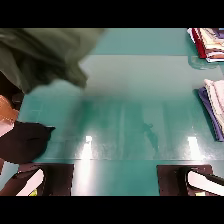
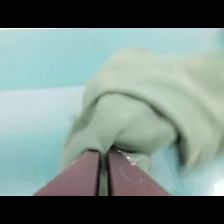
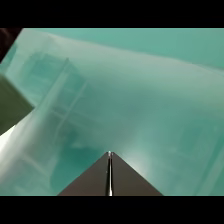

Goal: Fold the shirts.

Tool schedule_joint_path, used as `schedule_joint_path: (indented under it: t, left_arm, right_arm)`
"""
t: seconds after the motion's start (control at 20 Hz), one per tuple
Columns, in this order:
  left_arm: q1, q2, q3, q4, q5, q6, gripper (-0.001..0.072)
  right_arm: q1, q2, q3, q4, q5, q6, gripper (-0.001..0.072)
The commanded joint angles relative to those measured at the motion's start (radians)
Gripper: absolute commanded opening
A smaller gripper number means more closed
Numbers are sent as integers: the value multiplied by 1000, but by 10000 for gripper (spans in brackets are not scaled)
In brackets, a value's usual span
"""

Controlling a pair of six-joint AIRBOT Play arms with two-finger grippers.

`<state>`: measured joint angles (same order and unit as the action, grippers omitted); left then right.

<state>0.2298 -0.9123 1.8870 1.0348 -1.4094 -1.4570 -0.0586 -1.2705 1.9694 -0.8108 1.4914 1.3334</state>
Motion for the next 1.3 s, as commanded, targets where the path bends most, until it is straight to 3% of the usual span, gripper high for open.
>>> schedule_joint_path:
  t: [0.0,0.4,0.65,0.7,0.75,0.8,1.0,1.25]
  left_arm:
    - [-25,-40,-5,-112,-57,-10,25]
    - [-623,-161,-337,-3,187,-10,26]
    - [-829,-356,-407,-2,196,2,32]
    - [-848,-393,-407,-2,198,24,224]
    - [-851,-415,-407,0,198,34,467]
    - [-841,-425,-407,32,197,44,492]
    - [-659,-424,-375,219,170,43,492]
    - [-362,-476,-427,230,270,-12,492]
  right_arm:
    - [1,1,44,1,-3,1,15]
    - [0,1,42,-2,1,2,15]
    - [0,1,42,-1,4,13,15]
    - [0,1,42,-1,5,13,15]
    - [0,1,42,-1,6,13,15]
    - [0,1,42,-2,12,14,15]
    - [0,1,42,-2,24,14,15]
    - [0,1,42,-2,50,28,15]
